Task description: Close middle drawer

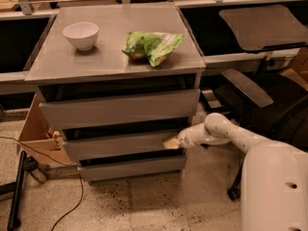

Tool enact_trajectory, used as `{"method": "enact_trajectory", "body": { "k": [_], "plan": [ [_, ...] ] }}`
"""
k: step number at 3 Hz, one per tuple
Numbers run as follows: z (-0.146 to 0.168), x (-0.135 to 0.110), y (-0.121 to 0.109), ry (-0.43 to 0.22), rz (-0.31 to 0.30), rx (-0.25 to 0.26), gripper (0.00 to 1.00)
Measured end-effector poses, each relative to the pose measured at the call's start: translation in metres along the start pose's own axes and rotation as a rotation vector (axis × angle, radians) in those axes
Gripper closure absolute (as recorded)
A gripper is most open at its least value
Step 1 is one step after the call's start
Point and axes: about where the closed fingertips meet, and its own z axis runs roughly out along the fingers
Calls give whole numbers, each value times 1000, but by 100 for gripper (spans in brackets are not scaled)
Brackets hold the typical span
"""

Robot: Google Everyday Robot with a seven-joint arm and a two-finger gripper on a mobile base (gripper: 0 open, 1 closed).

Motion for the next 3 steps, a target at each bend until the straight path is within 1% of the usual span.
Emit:
{"method": "enact_trajectory", "body": {
  "k": [1,2,3],
  "plan": [
    [-5,7,10,15,-10,-10,100],
    [-9,28,30,20,-40,-50,100],
    [-10,31,31,21,-38,-50,100]
  ]
}}
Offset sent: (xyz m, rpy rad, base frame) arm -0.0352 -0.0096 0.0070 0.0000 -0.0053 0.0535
